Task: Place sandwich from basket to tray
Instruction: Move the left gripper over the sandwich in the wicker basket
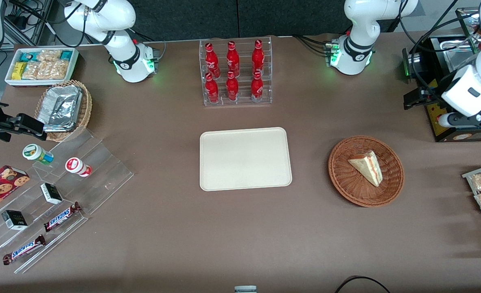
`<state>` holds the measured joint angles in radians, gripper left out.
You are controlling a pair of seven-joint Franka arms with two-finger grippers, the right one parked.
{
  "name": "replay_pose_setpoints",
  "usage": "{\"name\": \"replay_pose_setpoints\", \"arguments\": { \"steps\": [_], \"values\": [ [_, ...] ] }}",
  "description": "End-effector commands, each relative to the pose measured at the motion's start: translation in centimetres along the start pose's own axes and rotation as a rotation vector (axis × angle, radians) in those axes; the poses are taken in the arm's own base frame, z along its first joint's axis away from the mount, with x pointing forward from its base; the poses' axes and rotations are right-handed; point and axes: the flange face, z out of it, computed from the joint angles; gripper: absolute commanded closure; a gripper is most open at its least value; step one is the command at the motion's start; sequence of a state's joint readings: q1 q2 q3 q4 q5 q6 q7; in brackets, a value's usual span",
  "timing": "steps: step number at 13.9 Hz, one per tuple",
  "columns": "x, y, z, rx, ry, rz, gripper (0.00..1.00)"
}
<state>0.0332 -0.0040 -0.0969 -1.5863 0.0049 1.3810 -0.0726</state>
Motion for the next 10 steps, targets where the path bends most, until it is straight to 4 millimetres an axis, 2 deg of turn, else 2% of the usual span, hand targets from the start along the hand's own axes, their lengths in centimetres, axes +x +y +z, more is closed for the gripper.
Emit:
{"name": "replay_pose_setpoints", "arguments": {
  "steps": [1,3,4,6,10],
  "values": [
    [-0.7,-0.8,-1.4,-0.005,0.033,0.006,0.0],
    [-0.3,-0.6,-0.8,-0.002,0.039,-0.002,0.0],
    [-0.1,-0.7,0.8,0.001,0.001,0.001,0.0],
    [0.7,-0.8,5.7,0.008,-0.016,-0.011,0.0],
    [2.7,-0.6,12.1,0.007,0.05,-0.117,0.0]
  ]
}}
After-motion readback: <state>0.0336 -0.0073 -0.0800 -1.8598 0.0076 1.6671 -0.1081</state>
